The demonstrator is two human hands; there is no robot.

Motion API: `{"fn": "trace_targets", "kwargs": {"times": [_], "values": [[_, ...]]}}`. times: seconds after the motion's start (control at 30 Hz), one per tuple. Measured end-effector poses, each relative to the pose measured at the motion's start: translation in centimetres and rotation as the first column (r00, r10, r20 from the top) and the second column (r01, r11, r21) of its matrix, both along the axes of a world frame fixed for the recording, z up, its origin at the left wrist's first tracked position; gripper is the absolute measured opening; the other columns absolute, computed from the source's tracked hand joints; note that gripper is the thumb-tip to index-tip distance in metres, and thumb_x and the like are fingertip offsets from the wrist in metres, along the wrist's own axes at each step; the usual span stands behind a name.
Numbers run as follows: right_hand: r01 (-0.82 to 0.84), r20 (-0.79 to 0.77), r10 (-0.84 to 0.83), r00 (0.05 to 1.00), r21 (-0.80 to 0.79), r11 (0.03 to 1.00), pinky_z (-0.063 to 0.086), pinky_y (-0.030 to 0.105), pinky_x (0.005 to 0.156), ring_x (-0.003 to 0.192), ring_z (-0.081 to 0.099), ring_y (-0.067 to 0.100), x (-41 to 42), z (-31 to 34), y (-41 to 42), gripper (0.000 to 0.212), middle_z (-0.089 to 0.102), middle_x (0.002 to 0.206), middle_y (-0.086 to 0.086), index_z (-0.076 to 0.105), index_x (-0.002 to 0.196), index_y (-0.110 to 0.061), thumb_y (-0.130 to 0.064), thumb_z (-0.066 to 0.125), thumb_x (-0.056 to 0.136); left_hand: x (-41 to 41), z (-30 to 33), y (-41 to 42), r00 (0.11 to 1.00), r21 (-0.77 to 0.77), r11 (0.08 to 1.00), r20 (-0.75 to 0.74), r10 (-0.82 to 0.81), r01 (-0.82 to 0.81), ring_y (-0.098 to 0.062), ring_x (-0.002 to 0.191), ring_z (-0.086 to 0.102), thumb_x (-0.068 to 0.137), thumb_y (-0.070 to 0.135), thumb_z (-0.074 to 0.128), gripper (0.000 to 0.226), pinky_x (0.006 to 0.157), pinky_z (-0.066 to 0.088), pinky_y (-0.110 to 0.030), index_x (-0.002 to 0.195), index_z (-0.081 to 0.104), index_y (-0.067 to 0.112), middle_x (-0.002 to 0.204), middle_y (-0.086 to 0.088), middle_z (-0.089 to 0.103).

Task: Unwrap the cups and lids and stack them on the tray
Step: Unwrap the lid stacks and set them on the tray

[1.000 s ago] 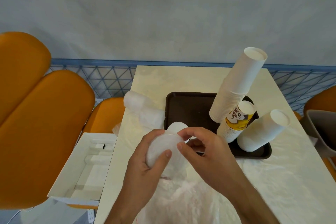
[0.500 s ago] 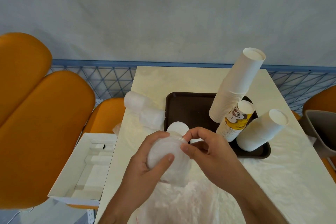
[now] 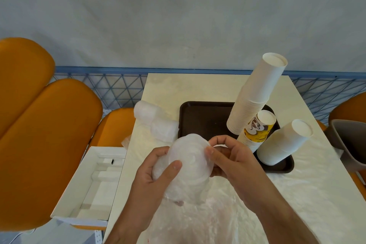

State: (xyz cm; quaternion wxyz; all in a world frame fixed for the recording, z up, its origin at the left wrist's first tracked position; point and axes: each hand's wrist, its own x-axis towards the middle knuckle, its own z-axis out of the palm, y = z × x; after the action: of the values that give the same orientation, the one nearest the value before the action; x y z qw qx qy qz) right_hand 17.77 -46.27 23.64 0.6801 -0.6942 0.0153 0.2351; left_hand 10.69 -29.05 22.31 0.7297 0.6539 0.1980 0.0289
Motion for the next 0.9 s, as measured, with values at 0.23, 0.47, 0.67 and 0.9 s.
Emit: {"fn": "trace_targets", "kwargs": {"times": [0.23,0.47,0.67,0.9], "values": [[-0.109,0.437,0.301,0.848,-0.412,0.905,0.055,0.016,0.083,0.115,0.050,-0.005,-0.4,-0.6,-0.4,0.039,0.045,0.127,-0.033,0.057,0.107,-0.045,-0.037,0.083,0.079,0.1,0.0,-0.4,0.998,0.028,0.998,-0.010,-0.062,0.062,-0.009,0.080,0.070,0.071,0.038,0.066,0.025,0.056,0.059,-0.032,0.092,0.066,0.024,0.084,0.011,0.071],[-0.194,0.416,0.480,0.772,-0.565,0.802,0.037,0.003,0.087,0.122,0.032,-0.013,-0.9,-1.7,0.5,0.066,0.043,0.122,-0.034,0.044,0.112,-0.045,-0.042,0.092,0.067,0.0,-1.1,-0.1,0.982,0.131,0.974,-0.016,-0.187,0.187,-0.010,0.086,0.069,0.068,0.058,0.077,0.029,0.058,0.056,-0.022,0.088,0.064,0.043,0.091,0.009,0.070],[-0.100,0.352,0.205,0.913,-0.294,0.951,0.057,0.042,0.086,0.109,0.061,0.011,0.9,-3.1,-1.2,0.070,0.062,0.119,-0.018,0.053,0.119,-0.041,-0.051,0.088,0.059,0.1,-1.4,0.5,0.992,0.074,0.990,-0.035,-0.120,0.122,-0.011,0.086,0.069,0.071,0.027,0.078,0.024,0.058,0.061,-0.040,0.085,0.062,0.037,0.093,0.018,0.065],[0.156,0.330,0.057,0.942,-0.584,0.797,0.044,0.029,0.086,0.114,0.047,0.016,7.1,-10.9,-3.1,0.063,0.051,0.131,-0.003,0.047,0.118,-0.035,-0.036,0.090,0.071,0.4,-1.5,1.1,0.998,0.163,0.986,-0.043,0.049,-0.041,-0.019,0.099,0.057,0.060,0.045,0.074,0.057,0.056,0.059,-0.030,0.111,0.052,0.059,0.101,0.031,0.053]]}}
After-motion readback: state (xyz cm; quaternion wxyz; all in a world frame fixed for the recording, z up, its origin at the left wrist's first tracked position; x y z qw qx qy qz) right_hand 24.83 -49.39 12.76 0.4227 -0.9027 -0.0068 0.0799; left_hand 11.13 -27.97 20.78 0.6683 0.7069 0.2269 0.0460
